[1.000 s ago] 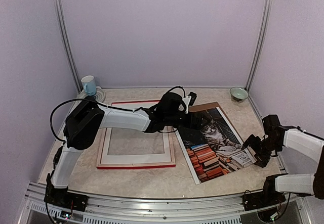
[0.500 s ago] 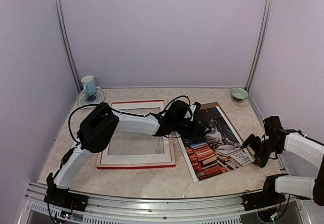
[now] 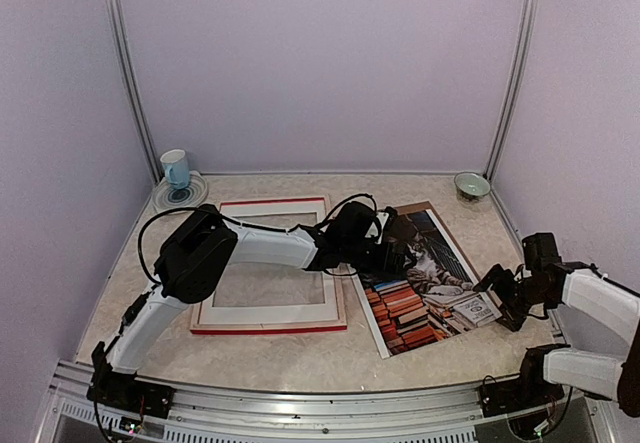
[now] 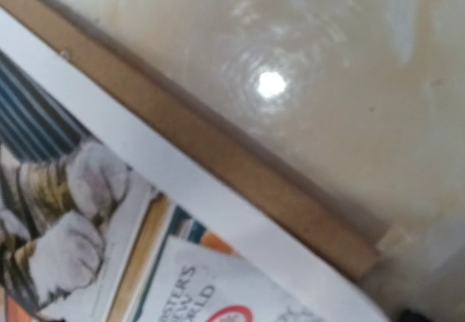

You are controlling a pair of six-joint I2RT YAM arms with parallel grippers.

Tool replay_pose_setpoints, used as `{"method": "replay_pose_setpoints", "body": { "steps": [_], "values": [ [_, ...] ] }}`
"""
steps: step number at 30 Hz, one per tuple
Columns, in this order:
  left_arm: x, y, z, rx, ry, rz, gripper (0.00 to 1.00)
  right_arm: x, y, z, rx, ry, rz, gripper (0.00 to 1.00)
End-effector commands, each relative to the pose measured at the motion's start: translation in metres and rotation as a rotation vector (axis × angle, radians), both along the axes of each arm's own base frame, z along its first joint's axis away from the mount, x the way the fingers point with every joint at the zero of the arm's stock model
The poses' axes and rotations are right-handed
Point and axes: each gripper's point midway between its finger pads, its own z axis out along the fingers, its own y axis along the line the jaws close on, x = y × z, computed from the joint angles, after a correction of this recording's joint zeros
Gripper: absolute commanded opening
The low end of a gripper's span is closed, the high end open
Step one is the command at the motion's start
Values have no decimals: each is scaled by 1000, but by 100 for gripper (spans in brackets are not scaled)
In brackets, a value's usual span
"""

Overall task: Put the photo into the frame
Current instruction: Pick up the photo from the backboard.

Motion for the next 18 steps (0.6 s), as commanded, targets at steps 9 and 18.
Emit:
{"method": "replay_pose_setpoints", "body": {
  "steps": [9, 18],
  "values": [
    [-9, 0, -23, 40, 47, -17, 99, 4, 21, 15, 113, -125, 40, 99],
    [-9, -1, -24, 37, 54, -18, 99, 20, 23, 40, 109, -237, 73, 99]
  ]
}}
